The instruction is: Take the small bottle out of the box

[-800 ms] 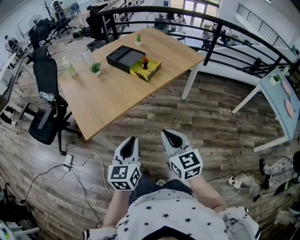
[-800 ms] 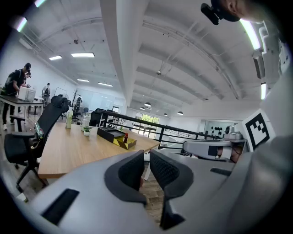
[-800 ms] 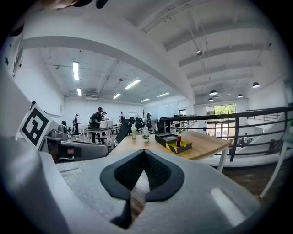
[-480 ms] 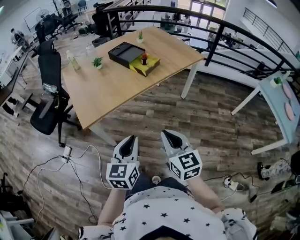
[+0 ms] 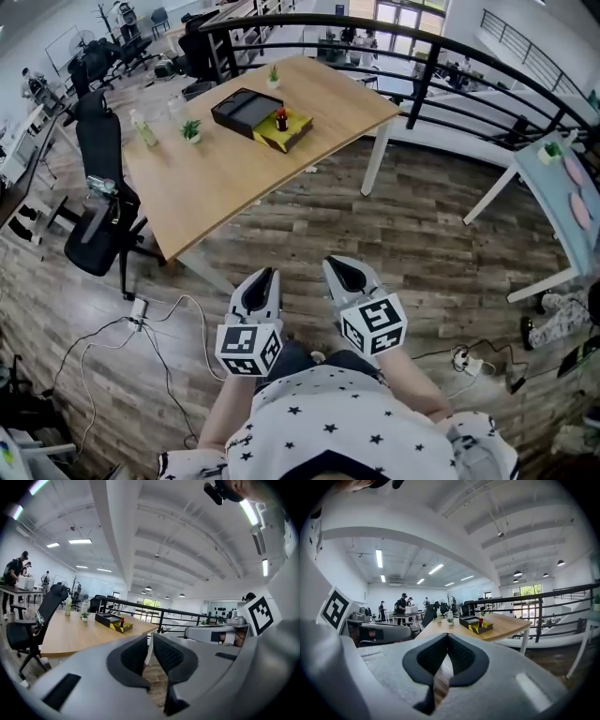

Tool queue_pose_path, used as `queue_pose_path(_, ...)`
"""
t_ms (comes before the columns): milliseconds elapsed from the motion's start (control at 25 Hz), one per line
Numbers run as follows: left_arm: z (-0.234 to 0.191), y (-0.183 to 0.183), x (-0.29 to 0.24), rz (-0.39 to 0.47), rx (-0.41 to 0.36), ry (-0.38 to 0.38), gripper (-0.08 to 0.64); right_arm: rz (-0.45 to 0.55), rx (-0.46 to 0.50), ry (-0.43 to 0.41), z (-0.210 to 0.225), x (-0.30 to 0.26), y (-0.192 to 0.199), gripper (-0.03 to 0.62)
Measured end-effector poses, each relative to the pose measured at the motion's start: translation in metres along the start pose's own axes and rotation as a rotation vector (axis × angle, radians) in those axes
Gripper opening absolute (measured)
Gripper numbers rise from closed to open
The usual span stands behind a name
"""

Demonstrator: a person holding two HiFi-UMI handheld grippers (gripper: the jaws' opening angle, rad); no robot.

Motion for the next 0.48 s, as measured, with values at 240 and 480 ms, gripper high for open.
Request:
queue_pose_path(240, 0.001, -0.004, -0.008, 0.003, 0.000, 0.025, 0.061, 0.002, 0.028, 0.021, 0.007, -0.001, 0.000, 0.006)
queue_pose_path(480, -0.001, -0.001, -0.019, -0.021, 0.014, 0.042, 0.104, -0.003, 0.028, 0.011, 0.014, -0.009, 0.001, 0.063)
Point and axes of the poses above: the fingertips, and each gripper's own axes: x backward along the fingers, z to its right, y out of its underside, the point moved 7 cm from there along x, backward along the fingers, and after that the axes turned 10 degrees about z, right-handed, at the moved point
